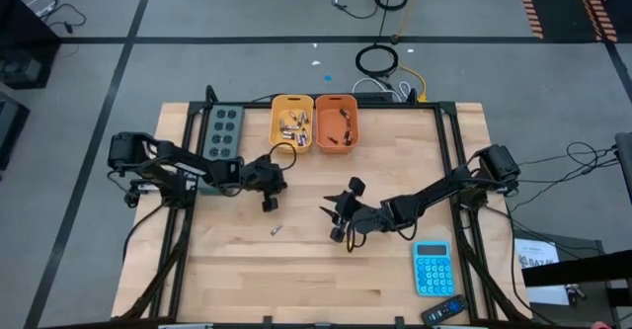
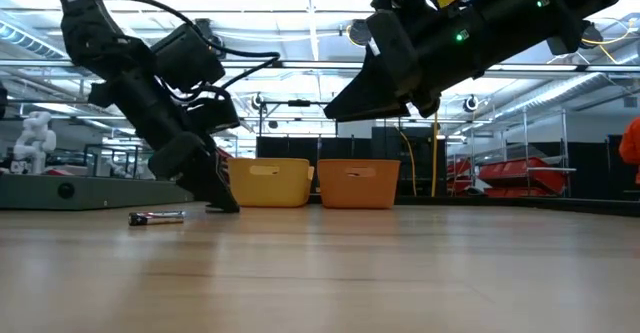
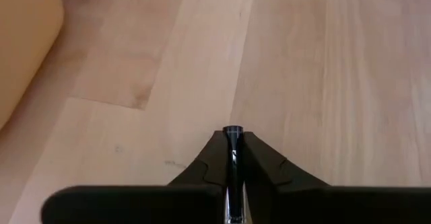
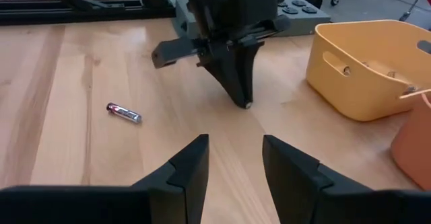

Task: Sort batteries
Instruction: Put the silver battery into the yellow bin

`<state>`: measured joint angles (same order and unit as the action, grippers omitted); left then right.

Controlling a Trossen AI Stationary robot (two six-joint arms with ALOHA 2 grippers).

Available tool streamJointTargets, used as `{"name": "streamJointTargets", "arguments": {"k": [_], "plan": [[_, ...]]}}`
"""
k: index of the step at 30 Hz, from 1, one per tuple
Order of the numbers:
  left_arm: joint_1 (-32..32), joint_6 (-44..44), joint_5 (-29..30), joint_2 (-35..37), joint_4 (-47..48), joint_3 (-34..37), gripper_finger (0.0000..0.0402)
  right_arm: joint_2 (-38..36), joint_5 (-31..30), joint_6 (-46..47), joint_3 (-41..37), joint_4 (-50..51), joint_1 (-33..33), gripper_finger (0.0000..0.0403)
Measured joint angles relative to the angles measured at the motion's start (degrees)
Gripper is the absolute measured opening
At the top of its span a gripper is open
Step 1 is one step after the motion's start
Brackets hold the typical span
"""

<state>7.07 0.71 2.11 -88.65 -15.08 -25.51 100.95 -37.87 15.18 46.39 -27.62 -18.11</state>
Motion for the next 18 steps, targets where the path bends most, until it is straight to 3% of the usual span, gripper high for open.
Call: {"name": "streamJointTargets", "arguments": {"k": [4,13,18], "plan": [[-0.06,-2.96,0.15,5.14,0.46,-1.17,0.0028,0.00,-1.70,-0.07,0.00,0.85,-0.02,0.0130],[5.27,-14.76,12.89,13.70,-18.39,-2.26,0.0029,0.22,-3.02,0.02,0.00,2.84,0.00,0.0130],[10.83,-19.24,18.70,12.75,-24.84,-2.46,0.0092,0.22,-2.85,0.07,0.00,2.56,0.00,0.0130]]}}
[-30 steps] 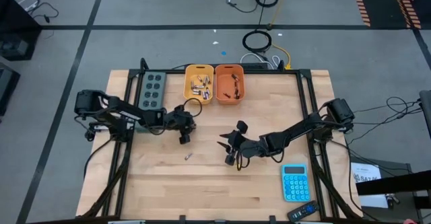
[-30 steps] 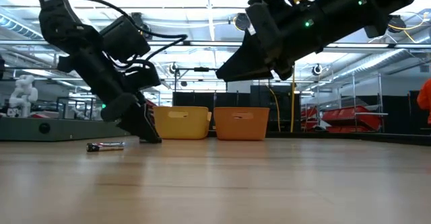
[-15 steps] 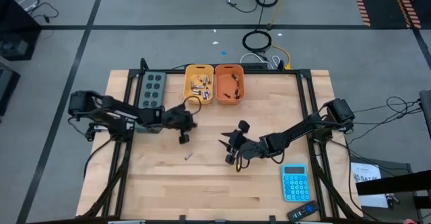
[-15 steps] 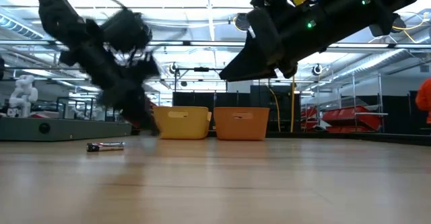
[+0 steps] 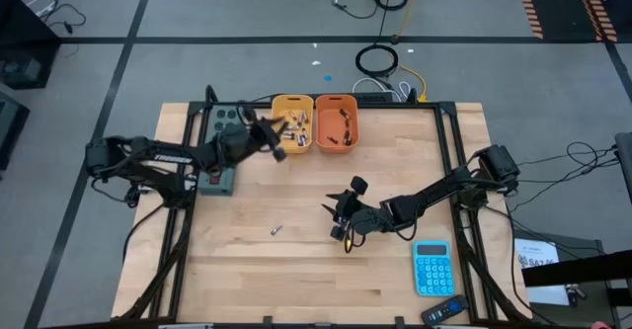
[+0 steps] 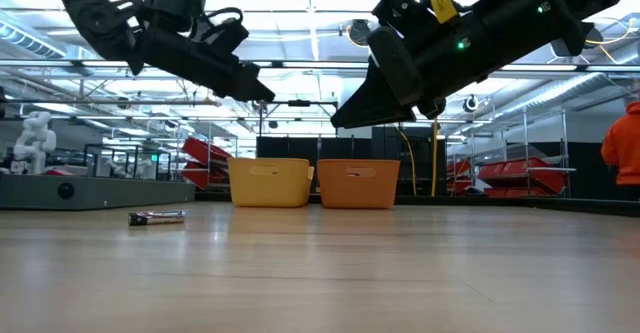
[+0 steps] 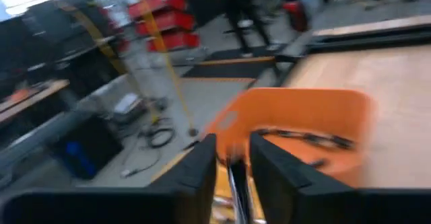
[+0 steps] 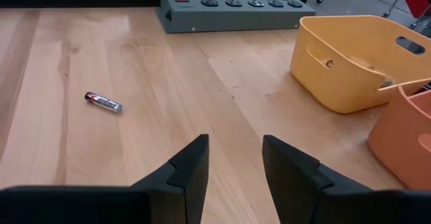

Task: Sort batteries
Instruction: Put the silver battery into the yellow bin

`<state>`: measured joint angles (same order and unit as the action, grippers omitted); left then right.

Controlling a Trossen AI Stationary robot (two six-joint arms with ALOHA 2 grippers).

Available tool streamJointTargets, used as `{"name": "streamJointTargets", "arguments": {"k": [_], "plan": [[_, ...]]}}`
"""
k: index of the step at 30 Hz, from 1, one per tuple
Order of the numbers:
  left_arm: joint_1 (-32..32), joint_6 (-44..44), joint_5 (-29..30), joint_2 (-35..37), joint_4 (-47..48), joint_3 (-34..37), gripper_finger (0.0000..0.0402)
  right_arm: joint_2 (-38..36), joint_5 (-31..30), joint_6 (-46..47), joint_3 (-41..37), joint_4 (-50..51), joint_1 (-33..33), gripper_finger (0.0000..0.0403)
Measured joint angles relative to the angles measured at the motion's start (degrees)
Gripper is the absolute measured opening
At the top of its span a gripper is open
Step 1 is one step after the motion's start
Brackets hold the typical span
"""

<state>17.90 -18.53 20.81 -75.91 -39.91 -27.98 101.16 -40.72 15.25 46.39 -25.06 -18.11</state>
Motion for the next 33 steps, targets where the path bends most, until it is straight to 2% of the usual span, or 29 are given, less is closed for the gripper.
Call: {"name": "streamJointTargets", "arguments": {"k": [3,7,10,13,16,18,19,21,26,30,33], "plan": [[2.83,1.21,-0.07,-0.34,0.77,-0.61,0.0139,0.00,0.05,0.12,0.00,-0.01,0.00,0.0130],[3.53,3.14,-4.25,-0.34,4.49,-1.60,0.0201,0.00,0.07,0.12,0.00,0.00,0.00,0.0130],[1.58,5.87,-5.21,0.82,13.98,-3.80,0.0225,0.02,0.07,0.35,0.00,0.00,0.00,0.0130],[-1.53,13.59,-14.17,3.08,33.93,-8.70,0.0225,0.02,0.24,1.38,0.00,0.50,-0.17,0.0130],[-6.05,20.27,-26.97,3.87,51.56,-11.97,0.0214,0.07,0.23,2.08,0.00,2.17,-0.63,0.0130],[-10.30,24.31,-32.79,3.78,58.38,-12.32,0.0206,0.09,0.25,2.37,0.00,2.49,-0.76,0.0130],[-12.74,26.92,-33.43,3.48,60.49,-12.32,0.0203,0.09,0.27,2.67,0.00,2.63,-0.80,0.0130],[-17.89,32.22,-32.25,2.32,62.69,-12.34,0.0201,0.09,0.28,3.34,0.00,2.77,-0.77,0.0130],[-29.48,44.05,-21.92,-0.88,62.58,-12.40,0.0200,0.09,0.29,4.13,0.00,2.95,-0.77,0.0130],[-34.77,51.25,-13.17,-2.99,62.75,-12.43,0.0200,0.09,0.31,4.19,0.00,3.05,-0.81,0.0130],[-37.24,55.17,-9.94,-5.18,62.40,-12.43,0.0200,0.09,0.29,3.93,0.00,3.06,-0.76,0.0130]]}}
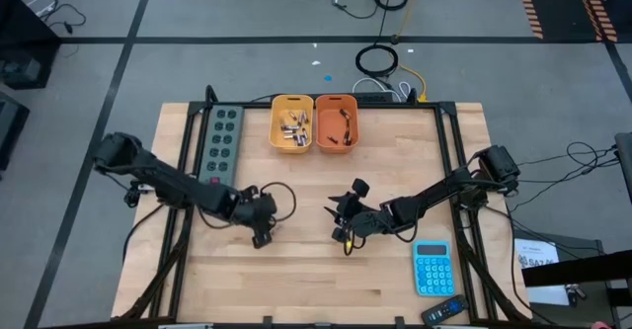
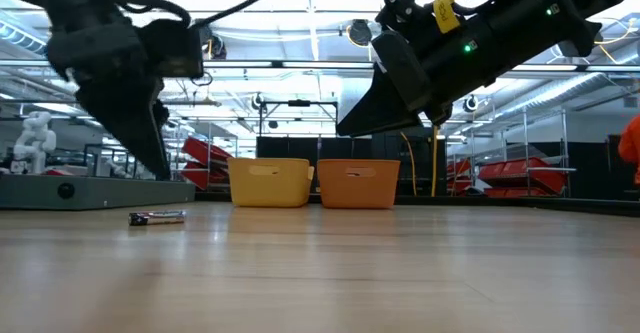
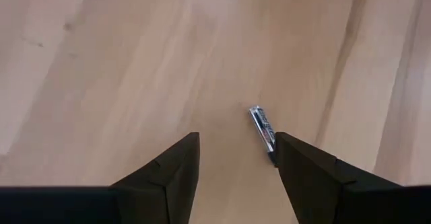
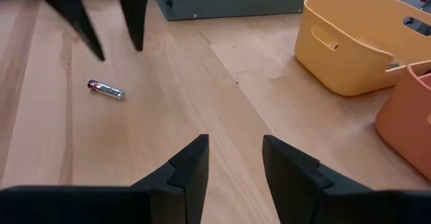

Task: Sort batteries
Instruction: Put the silver battery into the yellow bin

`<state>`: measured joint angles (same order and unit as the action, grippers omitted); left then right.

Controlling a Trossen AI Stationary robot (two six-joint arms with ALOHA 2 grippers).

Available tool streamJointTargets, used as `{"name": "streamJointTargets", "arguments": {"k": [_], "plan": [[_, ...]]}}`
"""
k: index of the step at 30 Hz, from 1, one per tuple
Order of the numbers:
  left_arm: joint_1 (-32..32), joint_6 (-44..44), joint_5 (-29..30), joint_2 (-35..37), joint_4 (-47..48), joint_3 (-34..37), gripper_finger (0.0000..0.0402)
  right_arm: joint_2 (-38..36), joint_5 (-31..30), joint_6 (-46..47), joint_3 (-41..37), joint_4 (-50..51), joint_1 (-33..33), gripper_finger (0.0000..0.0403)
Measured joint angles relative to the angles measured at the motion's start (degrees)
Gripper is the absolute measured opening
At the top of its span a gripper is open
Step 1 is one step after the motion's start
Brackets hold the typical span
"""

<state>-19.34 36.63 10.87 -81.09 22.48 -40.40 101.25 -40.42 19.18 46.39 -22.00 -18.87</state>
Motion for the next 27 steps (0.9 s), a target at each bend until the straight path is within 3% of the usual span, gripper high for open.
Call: {"name": "streamJointTargets", "arguments": {"k": [8,19,22,25,27], "plan": [[-1.47,1.94,0.14,-6.59,-5.77,0.00,0.0200,0.00,-0.02,-0.25,0.00,0.00,0.12,0.0130],[-1.46,-0.85,0.64,-11.37,-5.78,-0.22,0.0188,0.00,-0.02,-0.33,0.00,0.26,0.12,0.0130],[-1.44,-4.81,0.93,-11.90,-4.81,-0.26,0.0147,0.00,-0.02,-0.33,0.00,0.26,0.02,0.0130],[-1.42,-8.84,0.95,-12.19,-3.98,-0.28,0.0052,0.00,-0.02,-0.33,0.00,0.26,0.02,0.0130],[-1.42,-10.13,0.73,-12.17,-4.19,-0.28,0.0024,0.00,-0.02,-0.33,0.00,0.26,0.02,0.0130]]}}
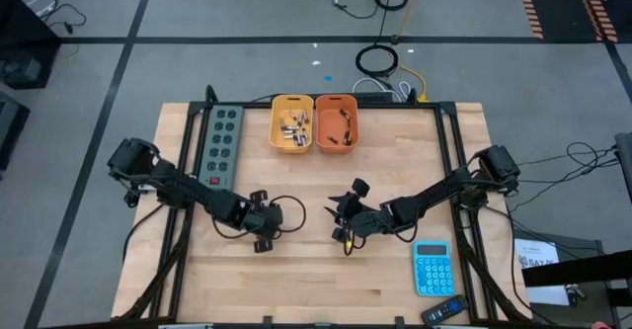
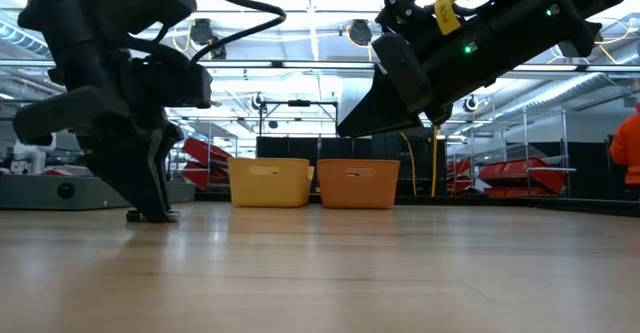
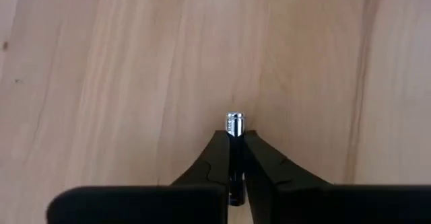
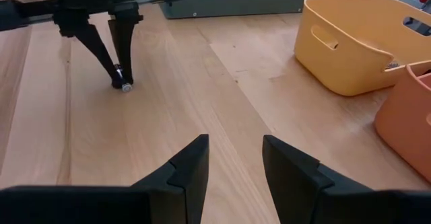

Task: Sort batteries
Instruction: Put the silver battery into the yellow bin

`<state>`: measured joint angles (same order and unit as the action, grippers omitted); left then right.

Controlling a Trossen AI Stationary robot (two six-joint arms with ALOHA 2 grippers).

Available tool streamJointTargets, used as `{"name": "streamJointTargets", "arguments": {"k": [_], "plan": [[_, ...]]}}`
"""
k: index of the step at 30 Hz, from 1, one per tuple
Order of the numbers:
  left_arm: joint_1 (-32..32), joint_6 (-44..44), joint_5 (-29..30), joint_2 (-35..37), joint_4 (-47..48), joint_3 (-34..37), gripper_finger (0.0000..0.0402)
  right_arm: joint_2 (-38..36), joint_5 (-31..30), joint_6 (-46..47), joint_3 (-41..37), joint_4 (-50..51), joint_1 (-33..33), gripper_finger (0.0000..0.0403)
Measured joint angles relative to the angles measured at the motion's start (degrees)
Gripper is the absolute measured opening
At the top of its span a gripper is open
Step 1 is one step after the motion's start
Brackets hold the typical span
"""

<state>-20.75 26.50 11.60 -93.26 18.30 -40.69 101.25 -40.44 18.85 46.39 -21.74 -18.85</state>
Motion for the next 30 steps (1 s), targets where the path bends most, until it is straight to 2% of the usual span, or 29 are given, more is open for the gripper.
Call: {"name": "streamJointTargets", "arguments": {"k": [5,7,10,12,16,21,23,25,28,30], "plan": [[0.55,-4.74,2.74,1.76,0.59,-0.90,0.0024,0.00,0.00,0.00,0.00,0.00,0.00,0.0130],[2.57,-8.27,9.07,3.67,1.14,-1.00,0.0024,0.00,0.00,0.00,0.00,0.03,0.00,0.0130],[6.92,-16.36,24.10,7.25,-5.32,-0.27,0.0023,0.00,0.00,0.00,0.00,0.15,0.00,0.0130],[11.30,-23.99,27.10,8.58,-11.80,1.13,0.0023,-0.02,0.00,0.00,0.00,0.35,0.00,0.0130],[21.76,-36.26,24.78,9.62,-29.72,3.22,0.0023,-0.04,0.00,0.11,-0.02,0.46,0.00,0.0130],[32.72,-39.59,18.36,9.32,-37.22,3.49,0.0031,-0.04,-0.10,0.16,-0.02,1.08,0.00,0.0130],[35.45,-38.89,14.65,9.32,-37.25,3.39,0.0064,-0.04,-0.09,0.27,-0.02,1.12,0.00,0.0130],[37.32,-38.12,11.22,9.25,-36.57,3.39,0.0114,-0.04,-0.09,0.31,-0.02,1.14,0.00,0.0130],[38.21,-35.96,9.73,9.56,-36.92,3.34,0.0182,-0.04,-0.07,0.43,-0.02,1.49,0.00,0.0130],[37.39,-35.79,9.23,11.11,-36.45,3.34,0.0205,-0.04,-0.20,1.46,-0.02,1.55,0.00,0.0130]]}}
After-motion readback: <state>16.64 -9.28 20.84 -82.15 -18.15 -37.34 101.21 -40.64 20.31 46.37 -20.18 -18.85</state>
